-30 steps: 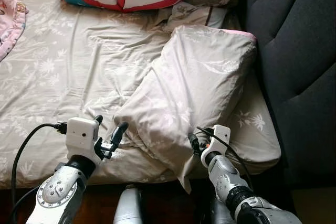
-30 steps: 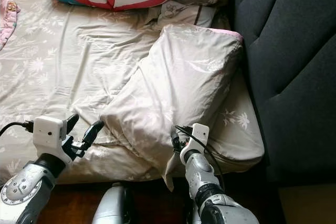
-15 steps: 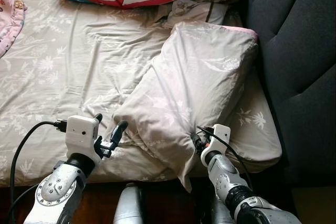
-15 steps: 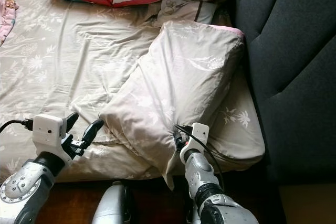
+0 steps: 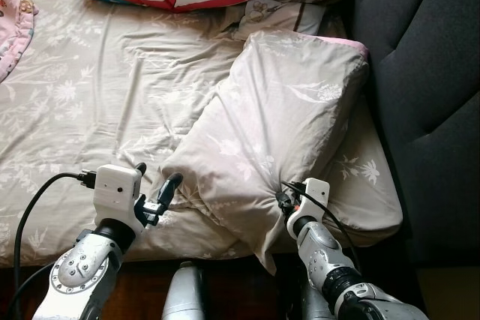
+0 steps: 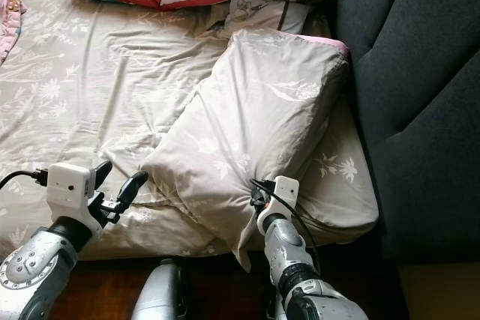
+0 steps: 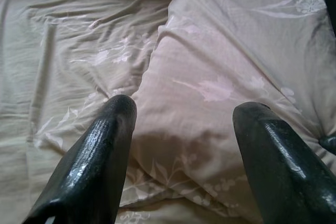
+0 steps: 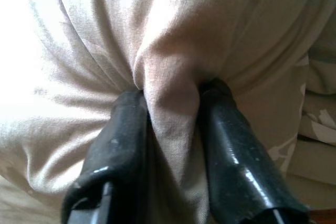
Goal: Clean up the room
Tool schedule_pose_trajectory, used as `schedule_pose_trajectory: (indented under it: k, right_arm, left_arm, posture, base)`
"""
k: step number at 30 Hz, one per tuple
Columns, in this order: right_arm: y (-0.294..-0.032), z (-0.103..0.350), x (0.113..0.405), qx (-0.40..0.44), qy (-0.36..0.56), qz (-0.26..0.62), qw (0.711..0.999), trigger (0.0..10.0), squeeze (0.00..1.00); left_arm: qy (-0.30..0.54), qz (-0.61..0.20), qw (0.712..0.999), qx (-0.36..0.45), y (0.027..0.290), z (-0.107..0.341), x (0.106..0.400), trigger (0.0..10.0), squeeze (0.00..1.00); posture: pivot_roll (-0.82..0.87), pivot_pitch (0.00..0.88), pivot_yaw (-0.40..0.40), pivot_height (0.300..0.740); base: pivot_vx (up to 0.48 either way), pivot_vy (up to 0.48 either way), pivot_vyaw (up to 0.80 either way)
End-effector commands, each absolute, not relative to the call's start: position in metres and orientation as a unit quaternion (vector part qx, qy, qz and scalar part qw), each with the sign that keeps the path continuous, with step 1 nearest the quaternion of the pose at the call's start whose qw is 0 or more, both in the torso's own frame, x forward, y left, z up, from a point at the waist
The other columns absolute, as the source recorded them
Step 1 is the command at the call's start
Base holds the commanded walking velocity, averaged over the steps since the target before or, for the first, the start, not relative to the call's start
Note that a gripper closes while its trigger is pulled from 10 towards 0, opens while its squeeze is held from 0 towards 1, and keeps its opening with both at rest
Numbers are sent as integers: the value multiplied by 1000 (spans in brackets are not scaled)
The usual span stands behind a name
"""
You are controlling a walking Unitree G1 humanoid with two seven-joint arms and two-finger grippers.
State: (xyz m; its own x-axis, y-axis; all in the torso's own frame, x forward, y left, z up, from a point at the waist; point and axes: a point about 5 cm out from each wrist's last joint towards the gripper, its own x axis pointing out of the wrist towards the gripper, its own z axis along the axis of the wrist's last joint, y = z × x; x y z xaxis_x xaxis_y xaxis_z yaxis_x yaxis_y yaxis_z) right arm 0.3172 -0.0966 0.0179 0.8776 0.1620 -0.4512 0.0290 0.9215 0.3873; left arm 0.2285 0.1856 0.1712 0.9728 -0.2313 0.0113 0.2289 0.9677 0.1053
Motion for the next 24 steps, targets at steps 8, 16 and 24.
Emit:
schedule_pose_trajectory:
  k: [8,16,24]
  right_arm:
    - [-87,-10,291,192,314,35,929,0,0]
    - [-90,-9,293,190,313,32,930,0,0]
    - [-96,-4,299,199,303,18,932,0,0]
  left_arm:
    - [-11,-121,991,51,184,172,226,10000,0]
    - [-14,-120,992,47,183,171,230,10000,0]
    - [-19,-123,991,46,180,170,238,10000,0]
  posture:
    - [182,333,78,661]
    - [173,313,70,661]
    - [164,290,64,661]
  base:
    - [0,0,0]
    - [0,0,0]
    - [0,0,0]
